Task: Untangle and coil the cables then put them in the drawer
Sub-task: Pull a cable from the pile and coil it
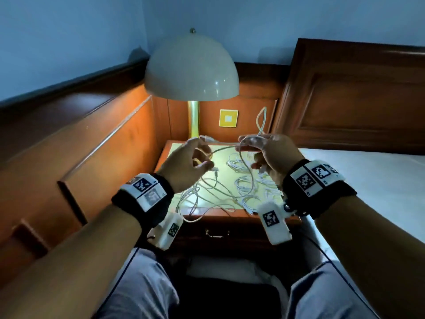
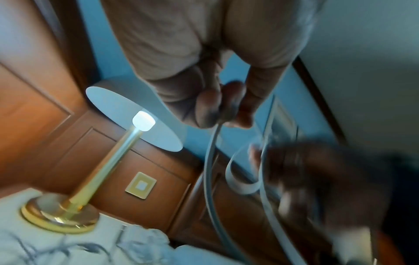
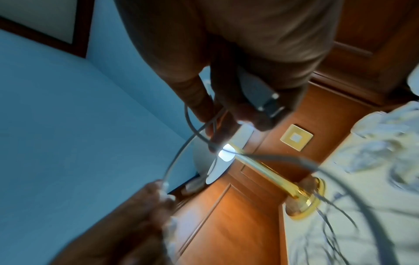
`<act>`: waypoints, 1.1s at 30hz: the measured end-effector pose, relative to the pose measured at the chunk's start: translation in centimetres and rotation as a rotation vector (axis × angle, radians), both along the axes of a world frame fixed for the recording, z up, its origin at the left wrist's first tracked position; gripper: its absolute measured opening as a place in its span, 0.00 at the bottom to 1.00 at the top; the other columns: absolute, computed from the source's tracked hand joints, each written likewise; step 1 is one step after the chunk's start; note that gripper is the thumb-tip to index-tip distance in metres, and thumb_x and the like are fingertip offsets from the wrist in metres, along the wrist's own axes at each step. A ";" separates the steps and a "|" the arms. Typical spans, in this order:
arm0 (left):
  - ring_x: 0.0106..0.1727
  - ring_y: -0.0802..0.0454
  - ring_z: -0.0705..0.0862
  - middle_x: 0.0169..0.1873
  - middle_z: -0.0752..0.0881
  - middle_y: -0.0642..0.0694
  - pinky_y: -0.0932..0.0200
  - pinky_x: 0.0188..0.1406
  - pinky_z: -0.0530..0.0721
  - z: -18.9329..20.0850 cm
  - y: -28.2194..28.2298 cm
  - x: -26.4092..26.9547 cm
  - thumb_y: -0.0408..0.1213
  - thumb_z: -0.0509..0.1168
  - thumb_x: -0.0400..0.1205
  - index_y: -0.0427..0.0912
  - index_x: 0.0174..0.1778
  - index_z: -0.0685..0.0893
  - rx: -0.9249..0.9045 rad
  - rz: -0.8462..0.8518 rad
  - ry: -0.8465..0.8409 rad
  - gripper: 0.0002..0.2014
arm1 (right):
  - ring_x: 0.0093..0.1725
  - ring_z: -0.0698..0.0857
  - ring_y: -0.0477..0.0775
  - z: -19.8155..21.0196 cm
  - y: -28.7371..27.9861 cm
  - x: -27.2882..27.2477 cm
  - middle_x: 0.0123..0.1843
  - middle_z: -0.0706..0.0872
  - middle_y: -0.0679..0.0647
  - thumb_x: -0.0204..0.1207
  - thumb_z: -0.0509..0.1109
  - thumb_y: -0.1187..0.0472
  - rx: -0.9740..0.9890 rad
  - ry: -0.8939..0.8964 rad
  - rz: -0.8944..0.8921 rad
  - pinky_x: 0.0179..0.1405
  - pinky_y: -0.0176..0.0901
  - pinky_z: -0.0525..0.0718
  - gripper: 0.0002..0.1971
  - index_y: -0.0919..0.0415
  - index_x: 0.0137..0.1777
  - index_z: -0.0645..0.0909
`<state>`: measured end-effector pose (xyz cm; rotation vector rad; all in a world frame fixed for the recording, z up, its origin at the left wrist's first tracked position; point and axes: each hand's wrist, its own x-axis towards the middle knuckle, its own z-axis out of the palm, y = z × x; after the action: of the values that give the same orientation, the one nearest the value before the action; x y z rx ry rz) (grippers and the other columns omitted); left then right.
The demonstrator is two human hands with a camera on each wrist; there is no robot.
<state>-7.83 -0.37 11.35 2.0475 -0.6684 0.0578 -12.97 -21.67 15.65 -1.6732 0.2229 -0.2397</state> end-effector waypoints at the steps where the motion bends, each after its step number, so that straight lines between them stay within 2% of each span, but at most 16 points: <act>1: 0.25 0.61 0.78 0.36 0.87 0.50 0.60 0.29 0.75 0.3 0.4 -1.9 0.32 0.71 0.83 0.50 0.49 0.74 -0.088 -0.016 0.049 0.11 | 0.24 0.72 0.45 -0.6 0.0 -1.4 0.48 0.94 0.56 0.83 0.67 0.62 0.007 0.035 0.034 0.20 0.38 0.72 0.10 0.65 0.55 0.89; 3: 0.19 0.54 0.69 0.31 0.85 0.42 0.62 0.20 0.65 1.1 1.4 -5.5 0.27 0.67 0.85 0.43 0.48 0.71 -0.264 -0.077 0.205 0.11 | 0.22 0.66 0.47 -2.1 -0.1 -4.3 0.48 0.94 0.58 0.85 0.63 0.61 0.015 0.144 0.131 0.20 0.39 0.67 0.11 0.64 0.55 0.87; 5: 0.18 0.52 0.62 0.28 0.82 0.39 0.60 0.20 0.59 1.6 2.4 -8.6 0.24 0.64 0.85 0.41 0.46 0.71 -0.341 -0.101 0.303 0.10 | 0.21 0.65 0.48 -4.3 -0.4 -6.3 0.49 0.93 0.60 0.86 0.62 0.58 0.007 0.302 0.256 0.19 0.37 0.67 0.12 0.62 0.59 0.85; 7: 0.16 0.53 0.61 0.26 0.80 0.40 0.64 0.18 0.61 1.4 3.1 -10.5 0.22 0.63 0.84 0.41 0.44 0.73 -0.321 -0.057 0.325 0.10 | 0.28 0.72 0.54 -6.9 -0.7 -7.8 0.49 0.94 0.57 0.84 0.65 0.53 -0.144 0.451 0.402 0.24 0.42 0.67 0.14 0.57 0.63 0.84; 9: 0.16 0.52 0.61 0.25 0.80 0.42 0.66 0.15 0.65 0.6 3.5 -11.4 0.20 0.62 0.81 0.39 0.45 0.77 -0.289 0.030 0.330 0.09 | 0.31 0.74 0.58 -9.3 -0.7 -9.3 0.41 0.93 0.52 0.82 0.69 0.50 -0.252 0.539 0.473 0.26 0.43 0.68 0.14 0.56 0.63 0.84; 11: 0.15 0.51 0.64 0.24 0.82 0.42 0.65 0.13 0.68 -0.4 3.8 -11.3 0.21 0.61 0.81 0.36 0.45 0.79 -0.178 0.089 0.329 0.06 | 0.24 0.72 0.53 -11.2 -0.8 -10.5 0.31 0.86 0.50 0.81 0.70 0.51 -0.305 0.559 0.422 0.20 0.39 0.70 0.13 0.59 0.56 0.86; 14: 0.15 0.50 0.72 0.24 0.86 0.44 0.62 0.17 0.74 -2.9 3.7 -10.4 0.29 0.65 0.83 0.36 0.44 0.82 0.169 0.035 0.348 0.03 | 0.18 0.69 0.49 -12.9 -0.6 -12.2 0.27 0.75 0.51 0.82 0.69 0.52 -0.311 0.507 0.329 0.14 0.33 0.66 0.13 0.62 0.43 0.84; 16: 0.19 0.56 0.76 0.26 0.84 0.51 0.63 0.20 0.75 -4.9 3.1 -10.3 0.35 0.68 0.82 0.42 0.44 0.86 0.397 0.032 0.275 0.03 | 0.18 0.65 0.47 -13.5 0.0 -12.4 0.25 0.71 0.50 0.84 0.66 0.54 -0.139 0.484 0.358 0.15 0.32 0.63 0.15 0.61 0.38 0.81; 18: 0.33 0.60 0.81 0.36 0.85 0.55 0.70 0.34 0.79 -7.4 2.0 -10.6 0.39 0.70 0.82 0.49 0.50 0.89 0.415 0.030 0.160 0.03 | 0.19 0.59 0.47 -13.8 0.7 -12.1 0.24 0.66 0.50 0.83 0.60 0.57 0.136 0.485 0.422 0.17 0.31 0.59 0.14 0.59 0.36 0.77; 19: 0.43 0.59 0.84 0.44 0.87 0.55 0.69 0.46 0.81 -8.7 1.4 -10.9 0.41 0.70 0.83 0.50 0.56 0.89 0.329 -0.023 0.160 0.07 | 0.20 0.56 0.47 -13.8 1.0 -12.0 0.24 0.63 0.50 0.82 0.57 0.58 0.268 0.482 0.464 0.18 0.32 0.56 0.13 0.58 0.36 0.75; 21: 0.57 0.53 0.87 0.55 0.90 0.48 0.62 0.64 0.82 -10.7 0.1 -11.6 0.42 0.64 0.86 0.43 0.64 0.86 0.019 -0.205 0.335 0.14 | 0.21 0.52 0.47 -14.1 1.2 -11.6 0.24 0.61 0.48 0.81 0.55 0.58 0.480 0.437 0.550 0.21 0.35 0.53 0.11 0.58 0.38 0.73; 23: 0.51 0.46 0.89 0.45 0.91 0.39 0.58 0.59 0.85 -11.8 -1.0 -11.9 0.37 0.60 0.88 0.34 0.61 0.85 -0.160 -0.325 0.496 0.13 | 0.21 0.51 0.47 -14.3 0.7 -11.4 0.23 0.61 0.47 0.81 0.55 0.58 0.668 0.363 0.589 0.21 0.38 0.55 0.10 0.57 0.40 0.73; 25: 0.30 0.48 0.83 0.30 0.82 0.42 0.60 0.36 0.84 -12.0 -1.4 -11.7 0.31 0.57 0.91 0.31 0.55 0.82 -0.179 -0.339 0.581 0.09 | 0.20 0.53 0.46 -14.2 -0.3 -10.9 0.22 0.61 0.46 0.83 0.53 0.59 0.823 0.275 0.528 0.22 0.39 0.57 0.11 0.57 0.41 0.73; 27: 0.23 0.55 0.72 0.27 0.74 0.46 0.65 0.24 0.74 -12.5 -0.9 -10.4 0.28 0.58 0.90 0.29 0.53 0.81 -0.202 -0.265 0.619 0.07 | 0.19 0.58 0.45 -13.8 -2.3 -10.1 0.22 0.62 0.45 0.86 0.51 0.59 0.936 0.158 0.367 0.23 0.38 0.60 0.14 0.56 0.41 0.74; 30: 0.22 0.56 0.68 0.27 0.72 0.48 0.60 0.21 0.74 -13.9 0.9 -7.6 0.31 0.62 0.89 0.36 0.52 0.83 -0.209 -0.038 0.558 0.05 | 0.21 0.64 0.42 -13.5 -6.2 -9.1 0.25 0.66 0.44 0.87 0.52 0.61 1.013 -0.022 0.067 0.25 0.34 0.68 0.12 0.53 0.45 0.75; 33: 0.25 0.54 0.71 0.27 0.78 0.52 0.58 0.27 0.72 -14.8 1.7 -5.6 0.35 0.64 0.86 0.50 0.45 0.86 -0.084 0.142 0.334 0.08 | 0.25 0.69 0.42 -14.3 -8.8 -8.4 0.29 0.73 0.43 0.87 0.54 0.62 0.954 -0.099 -0.172 0.29 0.36 0.74 0.11 0.55 0.49 0.77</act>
<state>-13.44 1.36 -3.49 1.9592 -0.3083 -0.1682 -21.40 -30.44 1.36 -0.6953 0.3404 -0.2840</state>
